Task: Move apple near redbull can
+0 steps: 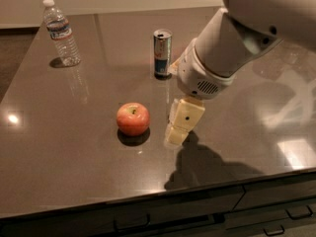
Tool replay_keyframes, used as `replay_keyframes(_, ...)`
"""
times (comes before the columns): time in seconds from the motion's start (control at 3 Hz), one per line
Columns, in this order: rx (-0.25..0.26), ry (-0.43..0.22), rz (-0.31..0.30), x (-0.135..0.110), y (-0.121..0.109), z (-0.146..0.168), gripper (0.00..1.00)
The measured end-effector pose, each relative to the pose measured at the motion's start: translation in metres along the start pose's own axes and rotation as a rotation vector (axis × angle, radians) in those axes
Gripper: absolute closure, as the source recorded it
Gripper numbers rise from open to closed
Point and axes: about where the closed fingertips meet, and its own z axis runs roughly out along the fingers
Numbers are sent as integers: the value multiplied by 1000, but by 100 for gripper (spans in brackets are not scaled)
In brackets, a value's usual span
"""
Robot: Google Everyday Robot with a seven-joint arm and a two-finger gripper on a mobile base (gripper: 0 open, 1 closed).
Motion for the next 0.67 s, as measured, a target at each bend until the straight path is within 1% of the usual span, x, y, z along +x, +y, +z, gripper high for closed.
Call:
replay_keyframes(0.33, -51, -32, -12, -21, 5, 29, 0)
replay_keyframes(0.67, -87, -56, -19, -39, 10, 49, 0)
